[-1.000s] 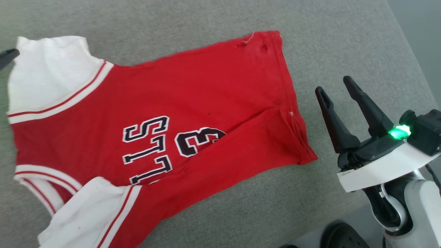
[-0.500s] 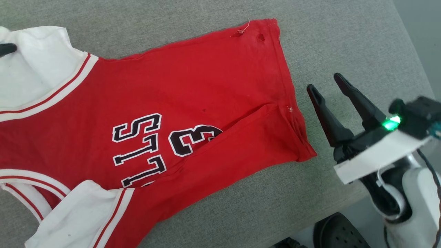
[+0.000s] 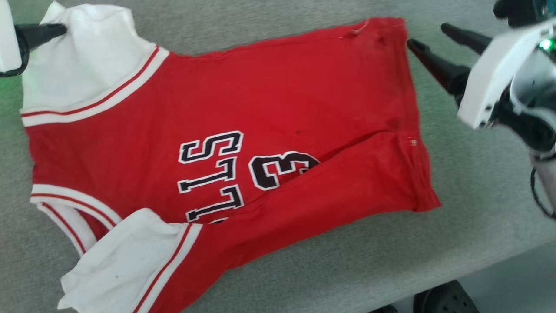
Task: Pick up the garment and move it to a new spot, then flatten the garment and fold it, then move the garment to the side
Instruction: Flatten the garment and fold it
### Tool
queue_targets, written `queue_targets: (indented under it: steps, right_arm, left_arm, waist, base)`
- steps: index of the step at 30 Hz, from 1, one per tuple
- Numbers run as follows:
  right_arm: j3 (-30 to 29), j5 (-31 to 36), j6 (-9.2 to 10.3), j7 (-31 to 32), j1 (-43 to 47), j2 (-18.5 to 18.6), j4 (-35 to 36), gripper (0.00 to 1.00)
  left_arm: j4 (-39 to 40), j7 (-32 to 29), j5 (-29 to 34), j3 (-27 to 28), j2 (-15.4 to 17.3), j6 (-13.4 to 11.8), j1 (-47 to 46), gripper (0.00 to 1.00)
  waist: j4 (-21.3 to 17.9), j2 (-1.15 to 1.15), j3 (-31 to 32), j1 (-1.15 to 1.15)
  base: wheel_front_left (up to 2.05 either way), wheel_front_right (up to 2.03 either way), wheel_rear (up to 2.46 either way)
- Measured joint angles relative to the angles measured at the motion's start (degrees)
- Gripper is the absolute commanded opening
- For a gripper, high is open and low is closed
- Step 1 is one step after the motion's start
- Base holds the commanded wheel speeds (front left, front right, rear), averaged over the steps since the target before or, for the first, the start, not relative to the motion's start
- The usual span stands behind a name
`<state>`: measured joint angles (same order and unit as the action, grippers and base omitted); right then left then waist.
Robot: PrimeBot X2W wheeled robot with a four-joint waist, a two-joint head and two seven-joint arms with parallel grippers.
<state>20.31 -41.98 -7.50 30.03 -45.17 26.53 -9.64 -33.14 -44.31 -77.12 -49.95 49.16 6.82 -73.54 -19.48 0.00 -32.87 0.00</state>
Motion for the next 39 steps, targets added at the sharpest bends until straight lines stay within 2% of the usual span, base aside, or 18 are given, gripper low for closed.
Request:
queue_targets:
  steps: [8,15,16,17,18,22,25,28,30,32,36,39]
  right_arm:
    - [5.09,-1.3,0.0,9.37,-10.74,0.15,-12.67,1.0]
    - [9.12,-2.16,-0.01,10.31,-14.15,0.34,-17.41,1.0]
    - [9.5,-2.45,0.0,10.23,-14.41,0.34,-17.88,0.87]
    - [10.59,-2.99,0.0,10.21,-15.02,0.53,-18.4,0.49]
    - [11.02,-3.39,0.0,9.83,-15.23,0.63,-18.46,0.0]
    - [11.54,-3.92,-0.01,5.53,-15.05,1.49,-18.67,0.0]
    - [11.72,-5.0,0.0,3.36,-13.55,3.5,-17.75,0.0]
    - [11.82,-5.98,-0.01,2.04,-11.42,5.92,-15.3,0.0]
    - [11.52,-6.61,-0.01,1.57,-9.84,7.64,-13.24,0.0]
    - [10.27,-7.45,-0.01,0.83,-6.43,10.6,-10.06,0.0]
    - [7.55,-7.93,-0.01,0.63,0.14,14.13,-5.42,0.0]
    - [4.74,-8.05,-0.01,0.66,6.94,16.8,-1.75,0.0]
  left_arm:
    - [1.97,2.16,1.12,-0.74,-1.8,0.49,-1.48,0.0]
    - [4.86,3.87,1.05,-1.79,-2.24,0.52,-1.54,0.0]
    - [5.19,4.03,0.98,-1.92,-2.22,0.52,-1.54,0.0]
    - [5.91,5.11,0.93,-2.12,-2.18,0.52,-1.54,0.0]
    - [6.14,5.69,0.76,-2.19,-2.29,0.52,-1.53,0.0]
    - [7.47,9.58,-0.81,-2.03,-3.13,0.52,-1.13,0.0]
    - [10.14,13.25,-2.5,-1.7,-4.09,0.54,0.74,0.0]
    - [14.61,17.29,-4.04,-1.53,-3.38,0.59,3.24,0.0]
    - [18.03,20.01,-5.01,-1.43,-2.25,0.59,5.49,0.0]
    - [23.72,24.5,-5.55,-1.69,0.01,0.59,9.72,0.0]
    - [30.18,30.66,-4.9,-2.86,4.8,0.68,16.43,0.0]
    - [35.57,35.93,-5.1,-3.92,7.17,0.69,22.51,0.0]
  waist:
    - [3.57,0.0,-1.98,0.01]
    - [5.46,0.0,-2.52,0.0]
    - [5.61,0.0,-2.53,0.0]
    - [5.86,0.0,-2.49,0.0]
    - [6.01,0.0,-2.38,0.0]
    - [7.02,0.0,-1.33,0.0]
    - [8.13,0.0,0.26,0.0]
    - [9.39,0.0,2.24,0.0]
    - [10.28,0.0,3.7,0.0]
    - [11.76,0.0,5.9,0.0]
    - [13.83,0.0,8.66,0.0]
    - [15.47,0.0,10.5,0.0]
  base:
    - [0.0,0.0,0.0]
    - [0.0,0.0,0.0]
    - [0.0,0.0,0.0]
    - [0.0,0.0,0.0]
    - [0.0,0.0,0.0]
    - [0.0,0.0,0.0]
    - [0.0,0.0,0.0]
    - [0.0,0.0,0.0]
    - [0.0,0.0,0.0]
    - [0.0,0.0,0.0]
    - [0.0,0.0,0.0]
    - [0.0,0.0,0.0]
